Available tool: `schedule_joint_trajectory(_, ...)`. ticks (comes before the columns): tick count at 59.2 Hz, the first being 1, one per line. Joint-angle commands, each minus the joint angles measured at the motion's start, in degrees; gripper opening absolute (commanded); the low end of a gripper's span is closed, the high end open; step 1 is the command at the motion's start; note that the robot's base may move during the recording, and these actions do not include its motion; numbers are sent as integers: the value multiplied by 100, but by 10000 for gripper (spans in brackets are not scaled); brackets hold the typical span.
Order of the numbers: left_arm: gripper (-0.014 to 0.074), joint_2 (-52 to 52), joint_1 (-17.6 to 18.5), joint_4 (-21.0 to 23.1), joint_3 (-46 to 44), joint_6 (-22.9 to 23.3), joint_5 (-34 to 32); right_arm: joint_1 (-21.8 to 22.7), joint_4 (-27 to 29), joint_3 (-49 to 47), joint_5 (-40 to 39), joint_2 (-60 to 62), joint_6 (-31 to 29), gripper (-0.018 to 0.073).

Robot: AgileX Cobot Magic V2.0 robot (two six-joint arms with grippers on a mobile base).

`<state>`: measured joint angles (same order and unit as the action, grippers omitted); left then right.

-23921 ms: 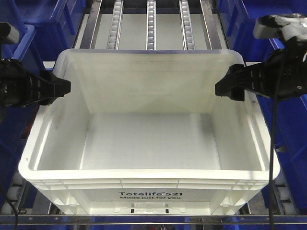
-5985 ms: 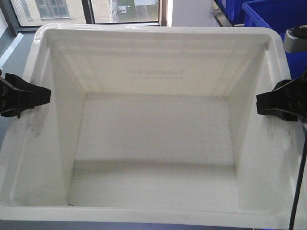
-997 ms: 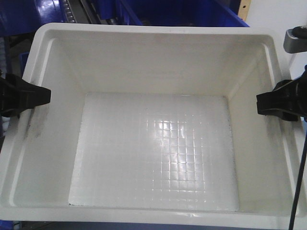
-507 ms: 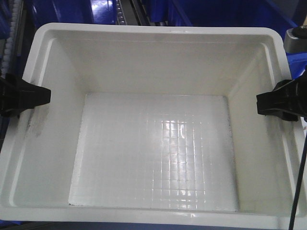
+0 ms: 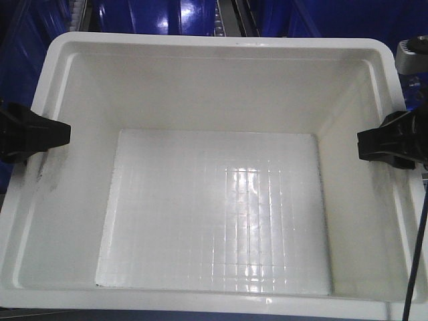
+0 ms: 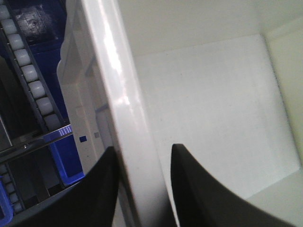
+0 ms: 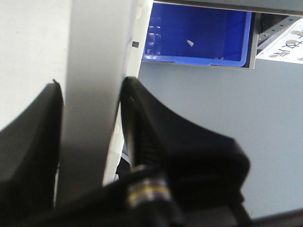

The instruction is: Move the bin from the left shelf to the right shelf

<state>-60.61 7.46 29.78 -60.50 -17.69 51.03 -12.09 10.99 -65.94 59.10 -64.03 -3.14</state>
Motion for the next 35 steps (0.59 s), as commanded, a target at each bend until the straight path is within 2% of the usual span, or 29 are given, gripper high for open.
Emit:
schedule_joint_trajectory(1,-4,142,67,660,-279,-215,-290,-45,486,-256,-683,169,-191,-4)
schedule_joint_trajectory(35,-4,142,67,660,-279,-215,-290,-45,486,-256,-675,169,-191,-4)
